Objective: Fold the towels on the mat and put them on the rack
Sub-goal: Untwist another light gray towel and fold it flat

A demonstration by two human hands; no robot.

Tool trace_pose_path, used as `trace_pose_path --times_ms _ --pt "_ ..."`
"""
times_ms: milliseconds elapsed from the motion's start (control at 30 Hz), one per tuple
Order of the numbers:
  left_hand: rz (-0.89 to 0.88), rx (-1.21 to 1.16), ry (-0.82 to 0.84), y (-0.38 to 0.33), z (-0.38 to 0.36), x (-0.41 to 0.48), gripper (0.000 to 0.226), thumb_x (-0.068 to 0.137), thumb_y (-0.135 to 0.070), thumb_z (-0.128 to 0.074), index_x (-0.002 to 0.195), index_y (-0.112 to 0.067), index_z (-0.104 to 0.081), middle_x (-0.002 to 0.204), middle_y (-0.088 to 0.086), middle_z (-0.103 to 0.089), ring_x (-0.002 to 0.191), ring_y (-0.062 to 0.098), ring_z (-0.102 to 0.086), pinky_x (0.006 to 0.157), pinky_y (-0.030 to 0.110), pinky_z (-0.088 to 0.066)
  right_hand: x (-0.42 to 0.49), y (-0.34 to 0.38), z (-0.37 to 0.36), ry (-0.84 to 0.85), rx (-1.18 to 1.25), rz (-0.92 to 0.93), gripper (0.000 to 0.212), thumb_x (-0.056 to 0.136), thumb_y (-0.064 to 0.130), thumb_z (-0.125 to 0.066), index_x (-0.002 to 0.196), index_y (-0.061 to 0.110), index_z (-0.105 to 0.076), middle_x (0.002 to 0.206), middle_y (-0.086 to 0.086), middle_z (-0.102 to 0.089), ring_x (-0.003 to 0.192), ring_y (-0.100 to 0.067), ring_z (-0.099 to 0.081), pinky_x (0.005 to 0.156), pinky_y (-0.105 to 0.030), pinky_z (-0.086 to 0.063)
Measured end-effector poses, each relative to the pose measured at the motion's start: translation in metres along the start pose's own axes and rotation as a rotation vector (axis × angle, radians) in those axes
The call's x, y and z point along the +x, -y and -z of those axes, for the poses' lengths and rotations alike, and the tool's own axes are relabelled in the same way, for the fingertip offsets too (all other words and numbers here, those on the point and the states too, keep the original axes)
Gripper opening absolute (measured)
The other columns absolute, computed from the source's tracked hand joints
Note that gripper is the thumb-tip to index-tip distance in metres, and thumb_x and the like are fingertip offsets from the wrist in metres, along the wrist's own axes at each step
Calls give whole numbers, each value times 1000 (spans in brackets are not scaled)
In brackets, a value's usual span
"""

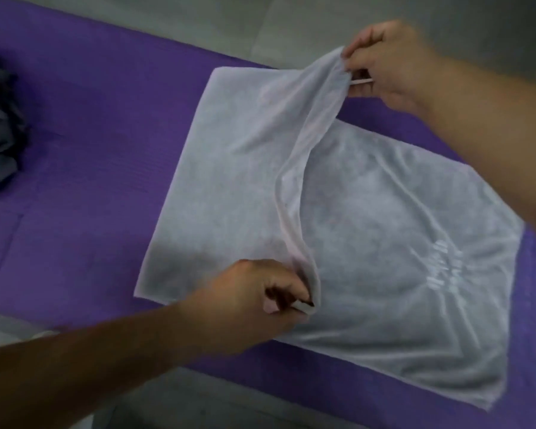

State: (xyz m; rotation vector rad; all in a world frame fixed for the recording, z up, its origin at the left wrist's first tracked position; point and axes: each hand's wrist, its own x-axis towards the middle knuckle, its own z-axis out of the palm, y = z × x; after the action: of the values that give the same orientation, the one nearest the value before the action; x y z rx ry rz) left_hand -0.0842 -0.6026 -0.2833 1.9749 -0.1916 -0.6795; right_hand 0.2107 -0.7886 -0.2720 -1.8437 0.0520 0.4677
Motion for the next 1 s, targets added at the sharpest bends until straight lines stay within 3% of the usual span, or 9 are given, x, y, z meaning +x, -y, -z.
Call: trace_pose_path --times_ms 167,267,333,433,533,600,800,900,1000 --pt "62 -175 53 -38 -109 49 18 84 -22 -82 84 -39 -75 87 -21 -72 82 -2 -68 76 10 -48 -46 -60 106 -185 148 -84 22 88 -6 -58 84 13 -67 83 -4 -67 74 -15 -68 68 -31 -58" --pt "109 -261 45 -51 -166 62 11 87 -22 -79 93 -31 -77 87 -17 -75 83 1 -70 79 21 -57 -71 -87 150 -334 163 -67 30 84 -10 -56 77 13 -73 77 -1 -69 64 -10 -64 61 -25 -53" --pt "124 -240 21 -52 -202 65 9 87 -20 -79 94 -25 -79 86 -16 -74 82 3 -71 79 25 -59 -85 -102 173 -410 181 -66 29 81 -8 -58 78 15 -77 82 -2 -73 68 -12 -64 64 -28 -57" --pt "40 -90 -18 -55 -251 66 8 83 -22 -82 90 -23 -79 76 -21 -66 74 0 -66 70 14 -52 -101 -126 205 -487 126 -63 26 83 0 -62 85 22 -77 86 0 -72 71 -9 -64 63 -25 -55" --pt "-56 12 -9 -64 -280 69 12 82 -30 -80 89 -21 -77 79 -13 -65 72 1 -63 69 19 -53 -113 -149 229 -493 -21 -86 37 84 4 -61 117 18 -72 102 3 -71 86 -5 -68 66 -20 -55" --pt "-73 56 22 -70 -292 74 12 83 -31 -79 87 -21 -76 80 -15 -60 70 0 -57 68 14 -47 -121 -164 238 -470 -164 -122 46 83 3 -57 126 18 -68 115 4 -68 102 -5 -65 80 -15 -55" --pt "-20 156 72 -77 -318 84 16 91 -36 -72 100 -23 -75 95 -10 -63 77 7 -61 74 29 -55 -136 -197 248 -454 -326 -202 48 91 4 -53 137 19 -61 134 0 -61 123 -11 -57 101 -17 -46" --pt "7 223 139 -80 -326 83 20 94 -39 -69 105 -23 -74 100 -11 -61 81 7 -61 78 31 -56 -139 -208 251 -458 -381 -195 46 96 5 -51 140 17 -58 141 -1 -57 129 -13 -54 103 -15 -42" --pt "104 218 172 -83 -330 86 22 90 -45 -72 99 -25 -74 95 -11 -65 78 8 -64 78 32 -58 -145 -215 250 -421 -450 -189 41 97 8 -49 136 15 -62 128 1 -63 118 -13 -59 96 -17 -46"
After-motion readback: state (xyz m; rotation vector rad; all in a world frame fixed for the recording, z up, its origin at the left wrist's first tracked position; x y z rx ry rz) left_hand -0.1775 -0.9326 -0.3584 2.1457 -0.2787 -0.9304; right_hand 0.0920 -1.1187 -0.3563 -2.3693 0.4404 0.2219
